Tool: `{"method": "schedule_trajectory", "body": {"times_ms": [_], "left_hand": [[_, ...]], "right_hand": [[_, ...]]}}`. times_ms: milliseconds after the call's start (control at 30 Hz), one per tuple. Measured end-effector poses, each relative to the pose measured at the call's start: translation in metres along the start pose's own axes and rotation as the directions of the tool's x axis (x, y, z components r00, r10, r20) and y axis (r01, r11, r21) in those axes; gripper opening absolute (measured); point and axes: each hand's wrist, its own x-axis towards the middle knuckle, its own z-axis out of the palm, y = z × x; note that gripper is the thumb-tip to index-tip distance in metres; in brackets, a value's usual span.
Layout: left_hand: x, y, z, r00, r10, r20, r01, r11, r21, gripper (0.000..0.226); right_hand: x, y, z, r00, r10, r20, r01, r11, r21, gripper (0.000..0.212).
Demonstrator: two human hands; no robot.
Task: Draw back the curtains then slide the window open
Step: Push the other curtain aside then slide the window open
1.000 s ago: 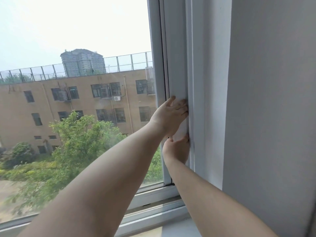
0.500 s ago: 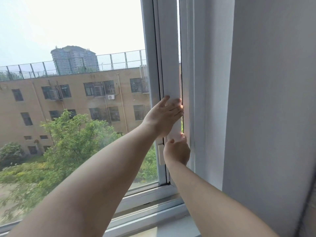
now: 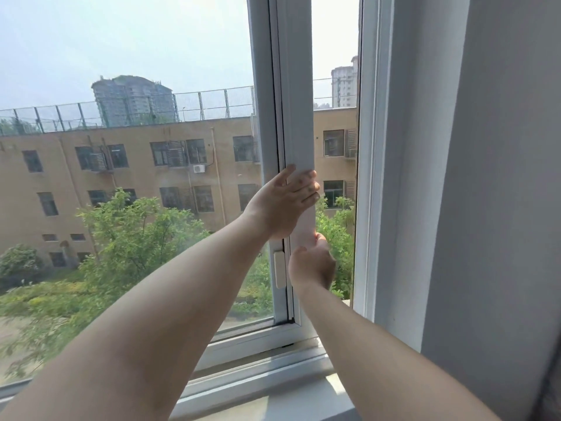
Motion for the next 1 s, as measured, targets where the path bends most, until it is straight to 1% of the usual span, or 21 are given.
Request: {"method": "schedule_trajectory", "body": {"times_ms": [100,233,333,533,700,800,1000], "left_hand": [[-0.022,-0.011,0.004,1.0,-0.013,-0.011,0.013,1.0,-0.008,0.057],[-0.05,-0.029,0.008,0.999,-0.028,-0.024,0.028,1.0,-0.003,0.056],[-0.07,-0.04,0.013,0.998,-0.043,-0.04,0.043,0.999,0.001,0.055],[-0.108,-0.065,0.026,0.998,-0.056,-0.02,0.057,0.998,0.031,0.056],[-0.14,-0.084,0.036,0.996,-0.089,-0.028,0.09,0.996,0.006,0.052],[-0.162,-0.101,0.04,0.994,-0.11,-0.018,0.11,0.994,-0.022,0.048],[-0.205,-0.128,0.05,0.992,-0.112,0.062,0.112,0.994,-0.001,0.048]], "right_hand": [[-0.015,-0.007,0.006,0.999,-0.031,0.014,0.031,0.999,-0.028,0.026],[-0.036,-0.02,0.017,0.997,-0.059,0.039,0.061,0.997,-0.052,0.032],[-0.049,-0.027,0.03,0.996,-0.067,0.064,0.071,0.996,-0.058,0.032],[-0.075,-0.042,0.055,0.987,-0.086,0.136,0.098,0.992,-0.085,0.031],[-0.097,-0.055,0.074,0.972,-0.102,0.213,0.122,0.989,-0.082,0.033],[-0.114,-0.066,0.088,0.959,-0.122,0.255,0.144,0.987,-0.071,0.035],[-0.144,-0.086,0.116,0.933,-0.147,0.328,0.169,0.985,-0.037,0.04]]}}
